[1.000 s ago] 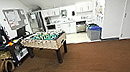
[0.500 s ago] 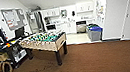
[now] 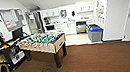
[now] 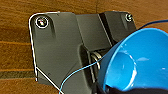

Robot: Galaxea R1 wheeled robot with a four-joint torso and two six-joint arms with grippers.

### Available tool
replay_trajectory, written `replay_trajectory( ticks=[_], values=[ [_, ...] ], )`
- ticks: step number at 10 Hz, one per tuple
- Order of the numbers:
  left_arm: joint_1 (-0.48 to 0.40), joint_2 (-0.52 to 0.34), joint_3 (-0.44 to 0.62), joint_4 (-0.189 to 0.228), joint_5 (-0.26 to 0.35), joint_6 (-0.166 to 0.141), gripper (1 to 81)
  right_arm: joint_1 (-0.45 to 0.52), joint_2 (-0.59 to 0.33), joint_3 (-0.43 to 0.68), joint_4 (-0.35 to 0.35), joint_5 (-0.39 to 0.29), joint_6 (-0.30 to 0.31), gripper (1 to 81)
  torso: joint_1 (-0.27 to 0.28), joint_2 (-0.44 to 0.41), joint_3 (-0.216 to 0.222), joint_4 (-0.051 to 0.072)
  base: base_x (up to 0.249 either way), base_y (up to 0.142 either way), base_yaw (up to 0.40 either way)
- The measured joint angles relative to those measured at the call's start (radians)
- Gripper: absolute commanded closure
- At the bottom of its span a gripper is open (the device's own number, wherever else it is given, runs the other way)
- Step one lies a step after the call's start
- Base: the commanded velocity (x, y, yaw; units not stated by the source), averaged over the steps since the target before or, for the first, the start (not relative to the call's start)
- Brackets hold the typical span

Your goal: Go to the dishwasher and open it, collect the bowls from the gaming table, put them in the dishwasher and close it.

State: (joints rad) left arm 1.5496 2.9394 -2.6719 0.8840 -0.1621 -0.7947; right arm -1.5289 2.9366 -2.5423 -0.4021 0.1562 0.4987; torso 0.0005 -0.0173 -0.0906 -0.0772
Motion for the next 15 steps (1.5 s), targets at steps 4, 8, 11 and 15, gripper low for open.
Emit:
replay_trajectory(
  ticks=[4, 8, 11, 15],
  values=[
    [0.001, -0.007, -0.001, 0.0, 0.0, 0.006, 81.1, -0.003, 0.011, 0.001, -0.002, 0.0, 0.0, 81.1, -0.001, 0.0, 0.0, 0.0, 0.167, -0.092, 0.0],
    [0.0, 0.001, -0.001, 0.001, 0.001, 0.006, 81.1, 0.007, -0.004, -0.004, -0.003, 0.0, 0.0, 81.1, -0.001, 0.0, 0.0, 0.0, 0.167, -0.09, 0.0],
    [-0.002, 0.002, -0.001, 0.002, 0.003, 0.006, 81.1, 0.0, -0.001, -0.002, -0.003, 0.0, 0.0, 81.1, 0.0, 0.0, 0.0, 0.0, 0.167, -0.085, 0.0],
    [0.0, 0.002, -0.001, 0.002, 0.004, 0.006, 81.1, 0.003, -0.001, -0.003, -0.003, 0.0, 0.0, 81.1, 0.0, 0.0, 0.0, 0.0, 0.167, -0.08, 0.0]
  ],
)
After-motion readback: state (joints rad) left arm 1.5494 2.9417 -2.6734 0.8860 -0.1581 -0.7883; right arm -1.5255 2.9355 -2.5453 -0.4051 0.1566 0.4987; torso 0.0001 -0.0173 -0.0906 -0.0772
